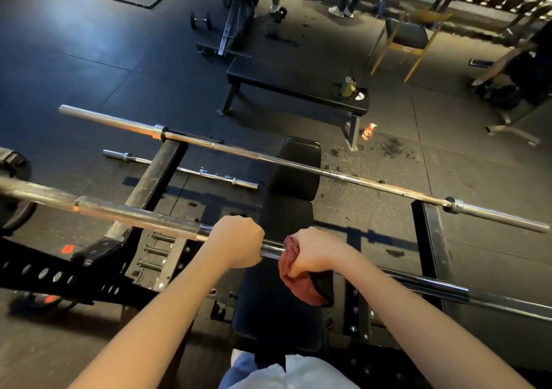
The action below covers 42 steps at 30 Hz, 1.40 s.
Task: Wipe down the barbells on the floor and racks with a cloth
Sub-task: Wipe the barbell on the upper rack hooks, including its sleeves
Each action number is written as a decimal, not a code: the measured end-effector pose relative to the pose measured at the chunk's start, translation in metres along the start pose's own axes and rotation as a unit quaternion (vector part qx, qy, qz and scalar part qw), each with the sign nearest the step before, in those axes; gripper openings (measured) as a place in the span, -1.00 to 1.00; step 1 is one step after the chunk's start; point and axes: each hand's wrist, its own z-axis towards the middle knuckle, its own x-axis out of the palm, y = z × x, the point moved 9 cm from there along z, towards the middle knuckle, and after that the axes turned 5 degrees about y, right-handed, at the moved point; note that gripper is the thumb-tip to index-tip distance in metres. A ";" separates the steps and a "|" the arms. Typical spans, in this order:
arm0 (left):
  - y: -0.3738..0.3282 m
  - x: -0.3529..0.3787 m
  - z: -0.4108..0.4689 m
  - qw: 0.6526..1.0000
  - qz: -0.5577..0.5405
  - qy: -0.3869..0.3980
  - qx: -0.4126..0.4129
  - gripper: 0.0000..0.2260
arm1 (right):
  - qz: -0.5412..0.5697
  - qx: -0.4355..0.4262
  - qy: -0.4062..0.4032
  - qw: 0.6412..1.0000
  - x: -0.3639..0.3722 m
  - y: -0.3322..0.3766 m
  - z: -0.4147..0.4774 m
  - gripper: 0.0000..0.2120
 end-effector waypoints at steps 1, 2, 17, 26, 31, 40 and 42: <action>0.000 0.001 0.000 1.000 -0.006 0.009 0.006 -0.87 | -0.049 -0.004 -0.096 0.994 -0.005 0.002 -0.002 -0.86; 0.000 0.002 0.001 1.000 -0.011 0.022 0.010 -0.87 | -0.124 -0.013 -0.253 0.959 -0.012 0.008 -0.012 -0.86; 0.009 -0.014 -0.010 0.995 -0.016 -0.101 0.006 -0.71 | -0.027 -0.039 -0.112 0.993 -0.013 0.007 -0.001 -0.90; 0.013 -0.015 -0.003 0.996 0.002 -0.079 0.032 -0.85 | 0.057 -0.027 -0.086 0.994 -0.018 -0.009 -0.015 -0.72; 0.014 -0.017 -0.004 0.997 0.004 -0.074 0.033 -0.86 | -0.174 0.058 -0.247 0.951 -0.018 -0.031 -0.042 -0.66; 0.016 -0.015 -0.004 0.999 0.012 -0.042 -0.011 -0.84 | 0.135 -0.060 -0.013 0.989 -0.010 -0.002 0.001 -0.78; 0.015 -0.014 -0.004 0.999 0.010 -0.031 -0.016 -0.86 | 0.217 -0.074 0.036 0.973 -0.009 -0.017 -0.005 -0.87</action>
